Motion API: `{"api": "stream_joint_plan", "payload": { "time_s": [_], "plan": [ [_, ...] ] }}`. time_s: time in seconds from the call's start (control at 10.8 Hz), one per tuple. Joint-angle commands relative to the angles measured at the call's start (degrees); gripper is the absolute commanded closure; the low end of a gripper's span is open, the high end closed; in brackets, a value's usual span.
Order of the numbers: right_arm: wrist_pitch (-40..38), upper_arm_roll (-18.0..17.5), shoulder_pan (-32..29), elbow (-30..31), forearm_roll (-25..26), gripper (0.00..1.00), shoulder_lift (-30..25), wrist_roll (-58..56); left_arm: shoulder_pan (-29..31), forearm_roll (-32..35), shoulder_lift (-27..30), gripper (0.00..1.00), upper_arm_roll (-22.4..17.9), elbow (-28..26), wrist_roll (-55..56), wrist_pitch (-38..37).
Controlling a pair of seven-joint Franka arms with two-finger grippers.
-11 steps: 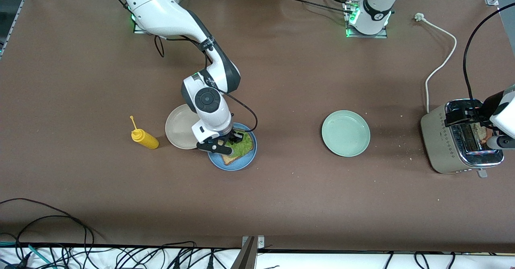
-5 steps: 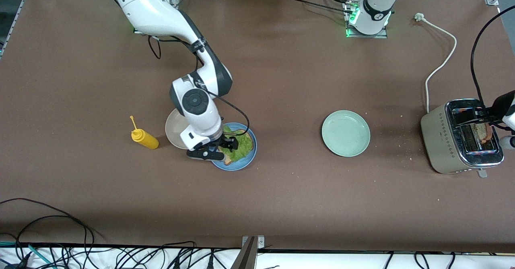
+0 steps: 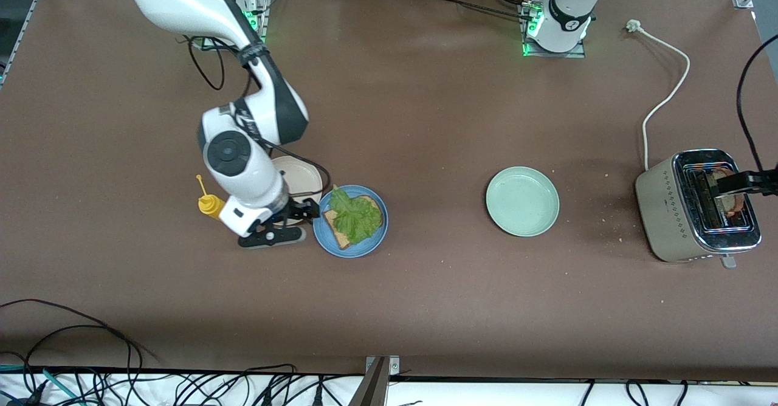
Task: Make sandwich in blue plate with both arms
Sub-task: 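Release the lettuce onto the bread and withdraw the right gripper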
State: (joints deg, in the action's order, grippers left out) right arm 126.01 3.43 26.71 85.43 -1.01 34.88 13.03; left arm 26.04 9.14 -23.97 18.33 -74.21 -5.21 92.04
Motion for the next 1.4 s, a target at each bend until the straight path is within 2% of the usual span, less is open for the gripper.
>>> {"api": "stream_joint_plan", "payload": {
  "time_s": [0.0,0.19,0.37,0.65,0.93,1.02,1.12,1.21,1.3],
  "plan": [
    [-5.3,-2.9,-6.0,7.4,0.0,0.0,-9.0,-13.9,5.1,2.8,-3.5,0.02,0.6,0.1,-4.5,5.4],
    [-7.4,-3.9,-10.6,10.5,0.0,0.0,-13.2,-24.2,6.3,7.6,-6.3,0.02,0.6,0.0,-4.6,9.4],
    [-9.1,-4.0,-13.4,13.4,0.0,0.0,-16.2,-33.0,6.3,7.6,-8.2,0.0,0.6,-0.5,-4.5,9.9],
    [-13.0,-4.0,-17.6,13.5,0.0,0.0,-18.2,-49.3,7.1,7.7,-8.3,0.0,0.6,-3.2,-4.5,7.8],
    [-16.2,-4.0,-23.3,13.4,-6.1,0.0,-18.5,-67.6,7.4,7.8,-8.4,0.01,0.6,-4.3,-4.5,5.8],
    [-16.3,-3.9,-25.0,13.5,-8.4,0.0,-18.4,-74.0,7.8,7.9,-8.7,0.13,0.6,-4.3,-4.6,5.6],
    [-16.4,-3.8,-26.9,13.5,-11.1,0.0,-17.9,-80.3,7.9,8.0,-8.8,0.39,0.6,-4.3,-5.2,5.2],
    [-16.8,-3.8,-28.6,13.4,-14.2,0.0,-16.9,-86.1,8.0,8.7,-8.8,0.6,0.4,-4.2,-6.9,4.8],
    [-17.1,-3.8,-30.3,13.4,-17.7,0.0,-15.6,-91.7,8.0,10.0,-8.8,0.74,0.4,-4.2,-7.3,4.4]
  ]
}}
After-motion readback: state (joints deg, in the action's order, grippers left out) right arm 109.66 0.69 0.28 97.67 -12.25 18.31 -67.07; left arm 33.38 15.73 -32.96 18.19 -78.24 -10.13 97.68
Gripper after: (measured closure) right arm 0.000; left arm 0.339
